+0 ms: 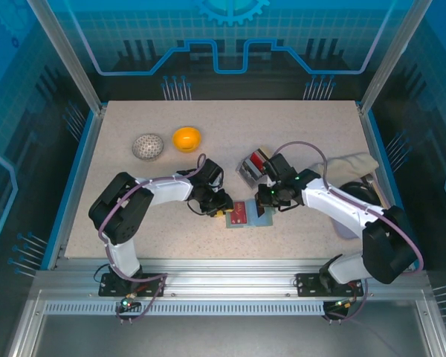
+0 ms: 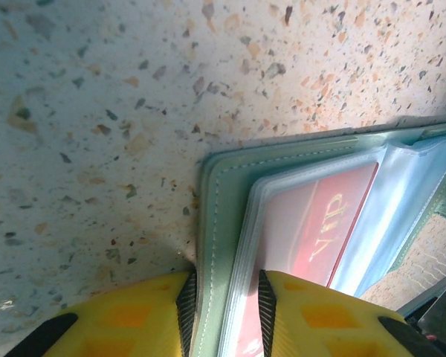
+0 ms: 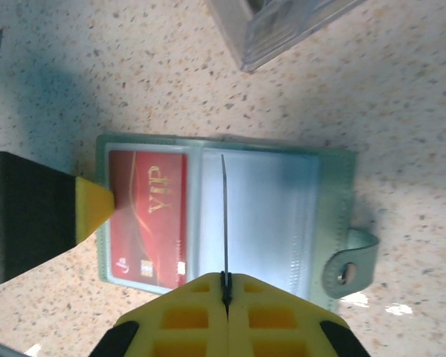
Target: Put the credit cards into the card holder
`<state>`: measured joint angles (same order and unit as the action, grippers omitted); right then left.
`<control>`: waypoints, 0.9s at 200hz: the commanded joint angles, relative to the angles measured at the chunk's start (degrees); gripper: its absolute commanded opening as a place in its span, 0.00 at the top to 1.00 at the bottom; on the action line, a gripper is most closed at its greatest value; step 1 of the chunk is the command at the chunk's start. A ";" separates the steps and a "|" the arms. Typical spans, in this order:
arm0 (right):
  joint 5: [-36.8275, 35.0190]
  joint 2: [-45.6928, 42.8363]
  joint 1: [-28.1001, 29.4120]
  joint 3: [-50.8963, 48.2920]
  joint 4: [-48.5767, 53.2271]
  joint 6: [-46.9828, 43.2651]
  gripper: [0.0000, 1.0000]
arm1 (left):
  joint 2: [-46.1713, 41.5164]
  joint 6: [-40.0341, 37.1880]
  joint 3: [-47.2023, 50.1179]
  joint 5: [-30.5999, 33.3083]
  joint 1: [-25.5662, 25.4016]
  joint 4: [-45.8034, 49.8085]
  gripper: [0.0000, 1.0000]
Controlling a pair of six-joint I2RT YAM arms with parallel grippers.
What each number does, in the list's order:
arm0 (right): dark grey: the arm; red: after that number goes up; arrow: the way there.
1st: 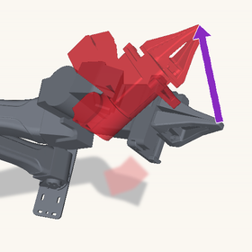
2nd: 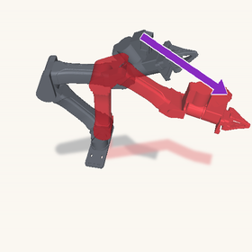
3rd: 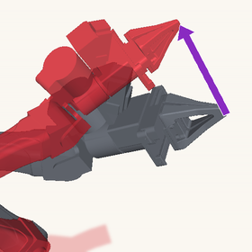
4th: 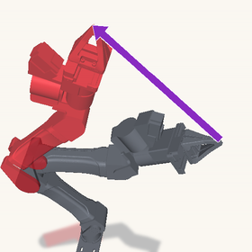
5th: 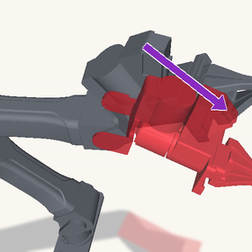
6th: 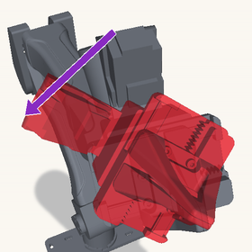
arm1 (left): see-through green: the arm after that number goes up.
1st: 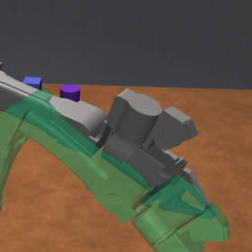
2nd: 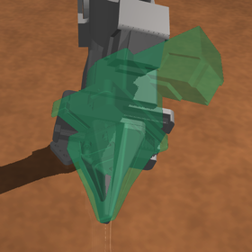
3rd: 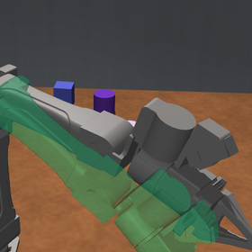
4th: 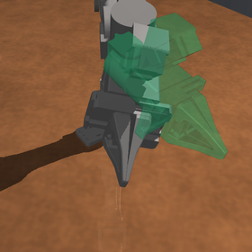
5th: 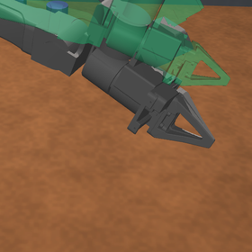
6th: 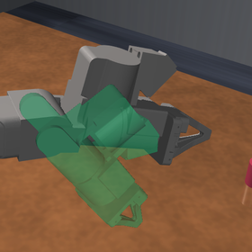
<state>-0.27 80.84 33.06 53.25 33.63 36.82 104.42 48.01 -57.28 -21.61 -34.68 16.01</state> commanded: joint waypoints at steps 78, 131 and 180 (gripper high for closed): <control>-5.68 4.27 0.47 -1.84 2.37 -0.37 0.99 | 1.76 -0.37 -0.23 -0.08 -1.35 -1.42 0.69; -6.25 8.67 3.17 -1.75 0.41 0.21 0.99 | 1.81 0.03 0.01 -0.37 -1.34 -1.94 0.69; -0.27 10.62 4.47 -1.27 -5.25 3.23 1.00 | 2.25 0.09 -0.12 -0.86 -1.33 -2.38 0.70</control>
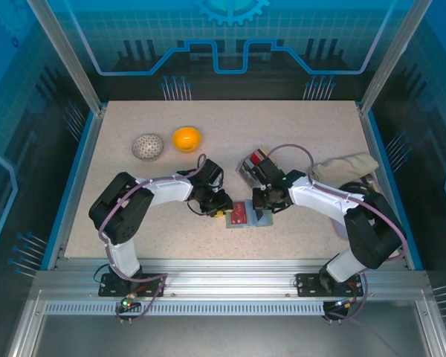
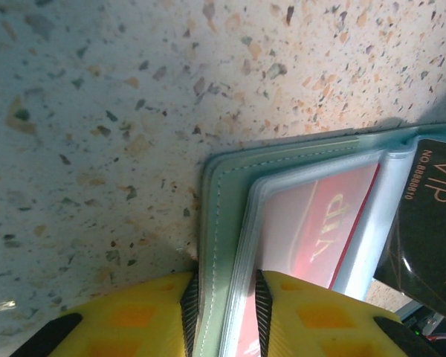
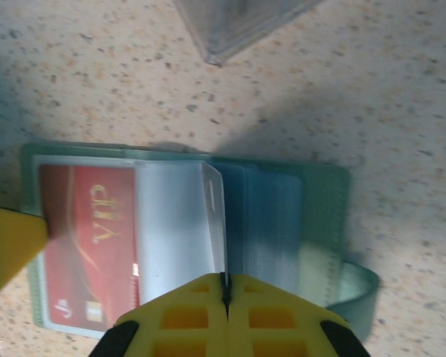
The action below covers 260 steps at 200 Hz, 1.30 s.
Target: Put the credit cards into the card holder
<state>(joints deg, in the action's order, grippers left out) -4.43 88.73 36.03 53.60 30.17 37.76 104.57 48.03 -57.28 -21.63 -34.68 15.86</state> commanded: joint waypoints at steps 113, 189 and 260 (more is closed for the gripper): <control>12.30 -2.79 0.73 -0.30 -5.70 4.60 0.99 | 2.31 0.31 -0.01 -0.93 -1.32 -2.77 0.71; 0.34 -6.36 -0.70 1.84 5.22 0.66 0.99 | 1.75 0.31 0.26 -0.34 -1.36 -2.43 0.71; -4.86 -6.06 -1.38 -0.87 9.28 -0.67 0.99 | 1.60 0.27 -0.03 -0.35 -1.32 -1.94 0.72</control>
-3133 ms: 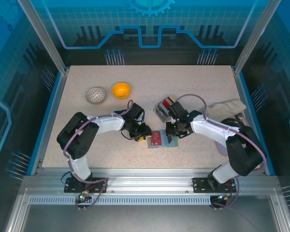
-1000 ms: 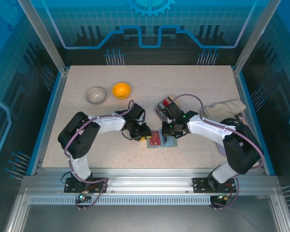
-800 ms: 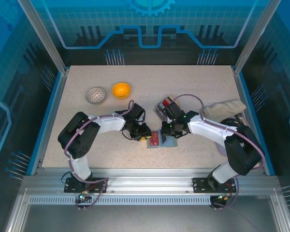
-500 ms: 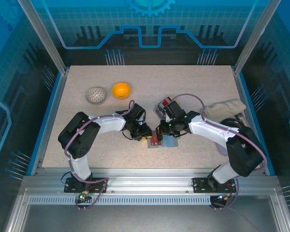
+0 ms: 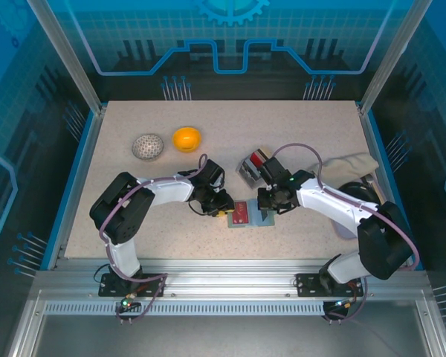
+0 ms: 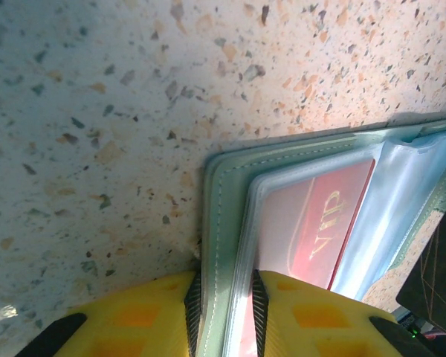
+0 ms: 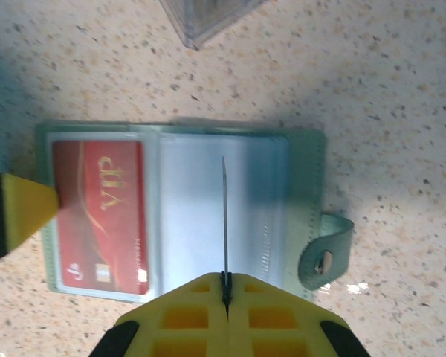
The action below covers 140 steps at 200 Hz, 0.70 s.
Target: Put the credit cards into the card holder
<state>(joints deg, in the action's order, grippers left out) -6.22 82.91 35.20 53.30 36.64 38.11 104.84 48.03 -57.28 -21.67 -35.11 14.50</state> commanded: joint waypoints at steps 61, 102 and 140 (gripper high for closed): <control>-3.19 3.57 -0.33 -0.21 1.02 -1.22 0.99 | 1.43 0.26 -0.12 -0.31 -0.90 -0.53 0.72; -0.27 6.60 0.04 -0.69 -2.25 -0.72 1.00 | 1.77 0.19 -0.15 -0.56 -0.90 -0.70 0.72; 5.08 7.83 0.47 -0.89 -5.80 0.55 1.00 | 2.19 0.13 -0.20 -0.83 -0.92 -0.84 0.72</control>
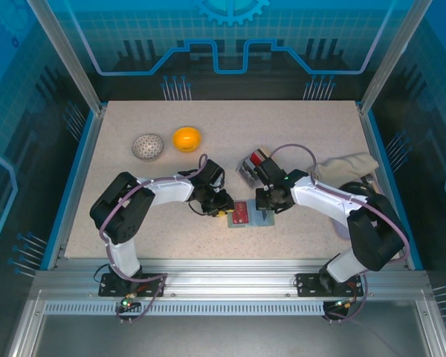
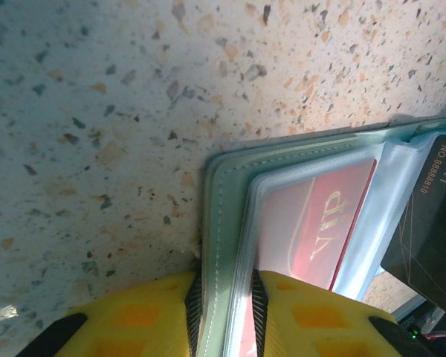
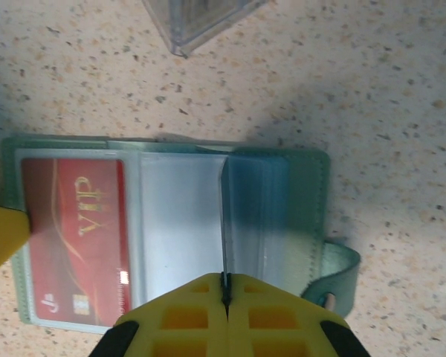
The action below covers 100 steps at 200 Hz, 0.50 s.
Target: Put the credit cards into the card holder
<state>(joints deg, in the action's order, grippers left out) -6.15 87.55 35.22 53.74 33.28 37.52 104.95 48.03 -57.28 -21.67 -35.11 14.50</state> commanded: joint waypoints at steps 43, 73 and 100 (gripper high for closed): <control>9.57 2.88 0.37 -1.62 -6.52 3.06 1.00 | 2.06 0.30 -0.16 -0.96 -0.92 -0.88 0.72; 11.45 1.64 0.29 -1.01 -7.34 3.37 1.00 | 1.85 0.23 -0.03 -0.82 -0.91 -0.92 0.72; 12.13 0.08 0.22 -0.64 -7.04 3.97 0.99 | 1.80 0.35 -0.03 -0.83 -0.88 -1.07 0.72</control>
<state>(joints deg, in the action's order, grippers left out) 1.80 88.84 35.20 53.56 27.29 40.10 104.97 48.03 -57.28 -21.69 -35.11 14.50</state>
